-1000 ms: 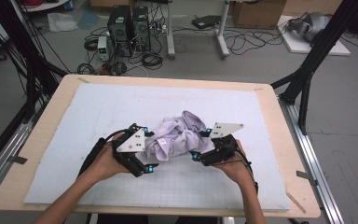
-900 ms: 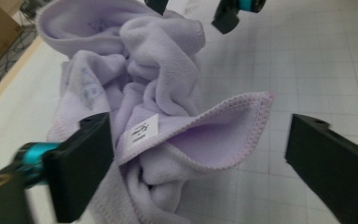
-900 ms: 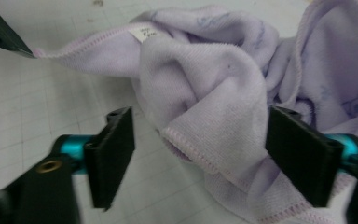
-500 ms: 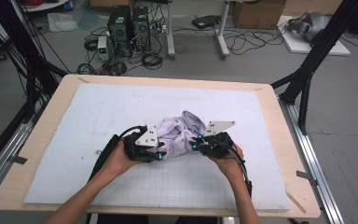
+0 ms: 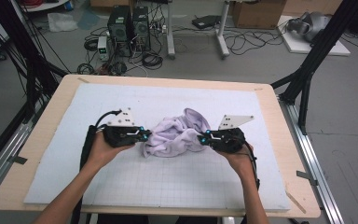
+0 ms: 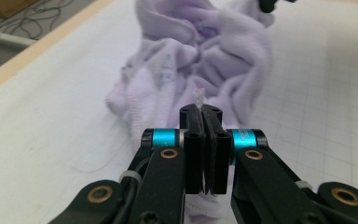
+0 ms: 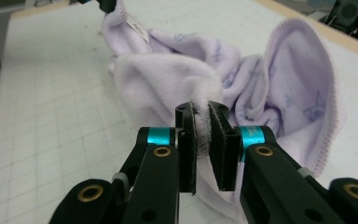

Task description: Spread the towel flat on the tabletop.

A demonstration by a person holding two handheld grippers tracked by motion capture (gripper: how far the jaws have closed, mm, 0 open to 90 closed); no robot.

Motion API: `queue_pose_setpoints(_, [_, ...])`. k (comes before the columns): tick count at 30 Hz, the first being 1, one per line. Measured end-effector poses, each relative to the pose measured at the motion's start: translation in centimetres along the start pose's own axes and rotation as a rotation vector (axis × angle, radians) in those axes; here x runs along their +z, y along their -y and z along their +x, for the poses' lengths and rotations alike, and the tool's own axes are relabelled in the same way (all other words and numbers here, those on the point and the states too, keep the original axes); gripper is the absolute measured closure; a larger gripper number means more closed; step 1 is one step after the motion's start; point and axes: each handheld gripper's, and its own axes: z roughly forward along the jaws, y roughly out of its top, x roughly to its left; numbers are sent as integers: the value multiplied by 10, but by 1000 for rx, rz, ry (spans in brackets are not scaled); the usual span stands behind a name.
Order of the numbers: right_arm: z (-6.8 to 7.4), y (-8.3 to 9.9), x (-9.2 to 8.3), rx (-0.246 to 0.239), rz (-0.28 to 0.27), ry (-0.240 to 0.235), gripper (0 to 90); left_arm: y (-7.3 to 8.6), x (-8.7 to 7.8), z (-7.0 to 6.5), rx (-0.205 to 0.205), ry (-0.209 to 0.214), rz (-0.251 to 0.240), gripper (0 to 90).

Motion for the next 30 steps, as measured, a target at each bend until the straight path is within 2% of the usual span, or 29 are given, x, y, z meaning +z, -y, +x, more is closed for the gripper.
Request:
queue_pose_setpoints(2, [-2,-4,-9,4,-34,-15,826,2,-11,6,-22,-21,-28,874])
queue_pose_setpoints(3, [-3,-5,-13,0,-52,-21,825,2,-11,6,-22,-21,-28,874])
queue_pose_setpoints(4, [-3,-7,-18,-1,-67,-34,826,5,-22,11,-27,-38,-40,874])
queue_pose_setpoints(7, [-2,-9,-28,-15,-100,-62,825,7,-33,14,-38,-53,-57,874])
queue_pose_setpoints(8, [-2,-9,-32,-23,-108,-70,825,10,-45,16,-47,-70,-74,874])
queue_pose_setpoints(10, [0,-8,-38,-40,-112,-91,825,11,-49,16,-54,-70,-83,874])
queue_pose_setpoints(11, [2,-7,-42,-45,-113,-112,825,13,-61,16,-54,-83,-96,875])
queue_pose_setpoints(13, [6,-6,-48,-69,-123,-142,825,17,-73,15,-66,-78,-107,875])
queue_pose_setpoints(14, [8,-5,-51,-75,-123,-164,825,17,-73,15,-66,-78,-107,875])
queue_pose_setpoints(16, [14,-3,-57,-103,-128,-220,826,25,-93,9,-92,-34,-127,875])
queue_pose_setpoints(17, [18,-1,-59,-125,-124,-272,825,28,-100,5,-101,7,-136,875])
queue_pose_setpoints(18, [22,1,-61,-148,-117,-343,824,32,-108,1,-90,79,-138,875])
queue_pose_setpoints(19, [28,4,-62,-174,-105,-415,814,36,-113,-4,-74,190,-132,874])
queue_pose_setpoints(20, [32,7,-63,-193,-90,-474,766,40,-117,-9,-58,277,-114,865])
queue_pose_setpoints(21, [35,10,-64,-212,-73,-520,683,42,-120,-13,-36,289,-106,803])
queue_pose_setpoints(22, [38,11,-65,-227,-74,-503,500,46,-122,-18,-4,249,-95,632])
queue_pose_setpoints(23, [38,11,-65,-227,-74,-503,500,46,-122,-18,-4,249,-95,461])
queue_pose_setpoints(24, [39,13,-67,-219,-89,-409,452,49,-124,-17,-22,200,-66,461])
queue_pose_setpoints(25, [30,13,-67,-150,-102,-382,459,52,-125,-11,-27,151,-38,407])
queue_pose_setpoints(26, [28,13,-66,-131,-105,-372,462,52,-125,-11,-27,151,-38,408])
queue_pose_setpoints(27, [27,12,-64,-122,-105,-367,462,54,-121,-4,-42,130,-41,408])
queue_pose_setpoints(30, [25,8,-54,-109,-49,-289,462,54,-114,-1,-33,114,-21,413])
